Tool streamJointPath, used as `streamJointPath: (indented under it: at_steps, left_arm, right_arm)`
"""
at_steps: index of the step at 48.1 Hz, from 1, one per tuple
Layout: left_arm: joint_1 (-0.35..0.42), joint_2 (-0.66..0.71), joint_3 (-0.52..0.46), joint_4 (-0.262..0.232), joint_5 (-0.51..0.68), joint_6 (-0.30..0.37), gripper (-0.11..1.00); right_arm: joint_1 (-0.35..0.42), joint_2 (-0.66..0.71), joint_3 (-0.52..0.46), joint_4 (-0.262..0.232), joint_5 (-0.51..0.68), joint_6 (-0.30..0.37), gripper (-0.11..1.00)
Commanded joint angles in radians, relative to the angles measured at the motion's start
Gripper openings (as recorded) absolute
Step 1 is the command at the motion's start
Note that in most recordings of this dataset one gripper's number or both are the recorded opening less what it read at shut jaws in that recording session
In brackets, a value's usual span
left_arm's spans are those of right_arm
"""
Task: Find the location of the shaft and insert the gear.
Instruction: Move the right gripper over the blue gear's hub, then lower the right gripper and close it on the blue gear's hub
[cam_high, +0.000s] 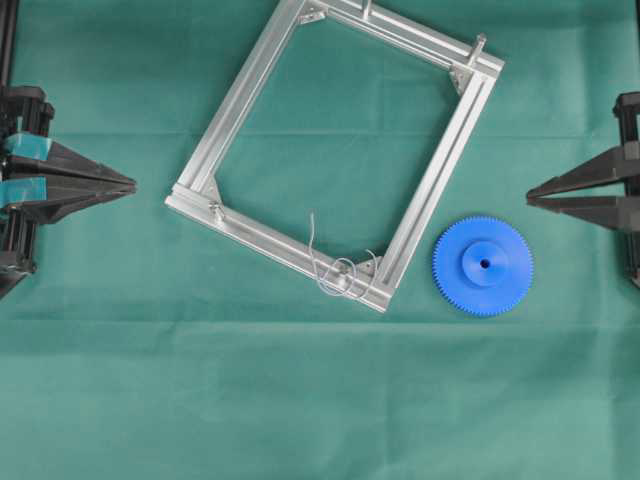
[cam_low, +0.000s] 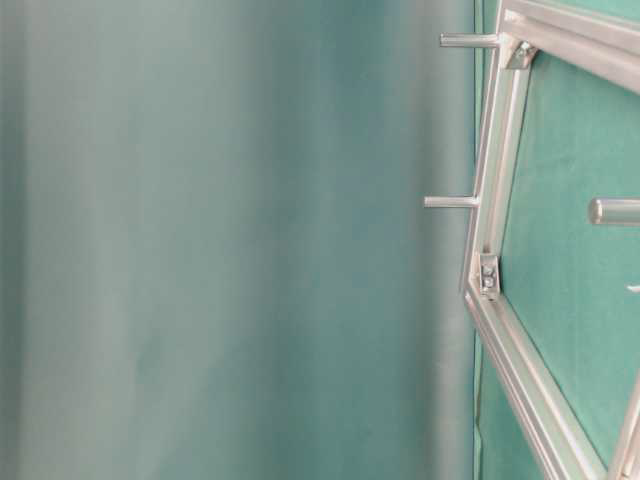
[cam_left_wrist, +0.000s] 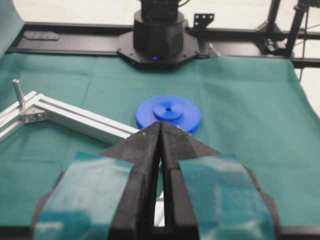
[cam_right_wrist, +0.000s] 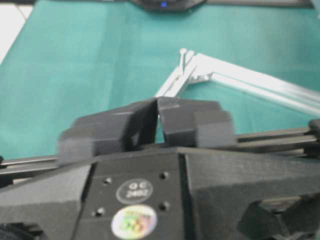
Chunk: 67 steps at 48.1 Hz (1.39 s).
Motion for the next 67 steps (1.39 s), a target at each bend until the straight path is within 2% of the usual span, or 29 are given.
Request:
streamJointPath:
  at_steps: [1,9,13,31,56,67]
  left_arm:
    - [0.0,0.006,-0.021,-0.002,-0.002,0.002,0.01]
    - [0.0,0.005,-0.023,0.0,0.0,0.003,0.01]
    - [0.0,0.005,-0.023,0.0,-0.002,0.005,0.01]
    - [0.0,0.006,-0.023,0.0,0.0,0.005,0.01]
    - [0.0,0.006,-0.023,0.0,0.0,0.005,0.01]
    - [0.002,0.006,-0.021,-0.002,0.0,0.006,0.01]
  right_arm:
    - [0.005,0.008,-0.035,0.002,0.025,0.005,0.32]
    - [0.005,0.008,-0.048,0.002,0.067,0.005,0.81]
    - [0.005,0.009,-0.055,0.002,0.084,0.005,0.92]
    - [0.006,0.04,-0.1,0.017,0.232,0.008,0.92]
    - [0.018,0.241,-0.239,0.026,0.584,0.101,0.92]
    - [0.025,0.295,-0.244,0.025,0.617,0.123,0.92]
